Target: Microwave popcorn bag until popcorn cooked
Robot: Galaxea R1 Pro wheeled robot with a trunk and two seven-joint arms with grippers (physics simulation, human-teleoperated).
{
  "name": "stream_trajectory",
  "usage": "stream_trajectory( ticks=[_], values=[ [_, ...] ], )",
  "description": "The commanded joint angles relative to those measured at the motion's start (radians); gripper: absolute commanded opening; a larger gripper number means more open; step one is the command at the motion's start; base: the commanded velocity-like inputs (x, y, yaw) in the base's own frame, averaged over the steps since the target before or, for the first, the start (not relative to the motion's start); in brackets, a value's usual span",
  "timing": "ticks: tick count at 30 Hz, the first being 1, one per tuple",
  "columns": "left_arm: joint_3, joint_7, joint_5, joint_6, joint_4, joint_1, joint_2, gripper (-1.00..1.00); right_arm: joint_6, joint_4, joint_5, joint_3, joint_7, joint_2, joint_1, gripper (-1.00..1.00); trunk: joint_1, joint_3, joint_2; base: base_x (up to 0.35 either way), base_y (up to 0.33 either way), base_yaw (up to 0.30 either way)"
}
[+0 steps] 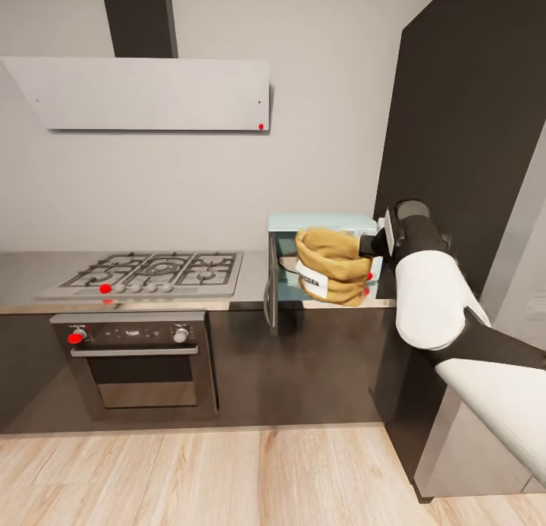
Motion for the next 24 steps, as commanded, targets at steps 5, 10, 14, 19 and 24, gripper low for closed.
stream_trajectory(
  ticks=[5, 10, 14, 19, 24],
  values=[
    [0.005, 0.003, -0.005, -0.001, -0.002, 0.000, 0.000, 1.00, -0.025, -0.001, 0.007, -0.009, 0.019, 0.001, 0.082, -1.00, 0.000, -0.001, -0.001, 0.000, 0.000, 0.000],
    [0.005, 0.003, -0.005, -0.001, -0.002, 0.000, 0.000, 1.00, -0.040, -0.002, 0.009, -0.011, 0.007, -0.001, 0.091, -1.00, 0.000, -0.001, -0.001, 0.000, 0.000, 0.000],
    [0.005, 0.003, -0.005, -0.001, -0.002, 0.000, -0.001, 1.00, -0.055, -0.002, 0.008, -0.012, 0.005, -0.001, 0.091, -1.00, 0.000, -0.001, -0.001, 0.013, 0.000, 0.000],
    [0.001, 0.003, -0.004, 0.002, 0.000, 0.000, -0.002, 1.00, -0.078, -0.002, 0.007, -0.012, 0.004, -0.001, 0.091, -1.00, 0.000, -0.001, -0.001, 0.283, 0.000, 0.000],
    [0.002, 0.003, -0.004, 0.002, 0.000, 0.000, -0.002, 1.00, -0.079, -0.002, 0.008, -0.012, 0.004, -0.001, 0.091, -1.00, 0.000, -0.001, -0.001, 0.322, 0.000, 0.000]
  ],
)
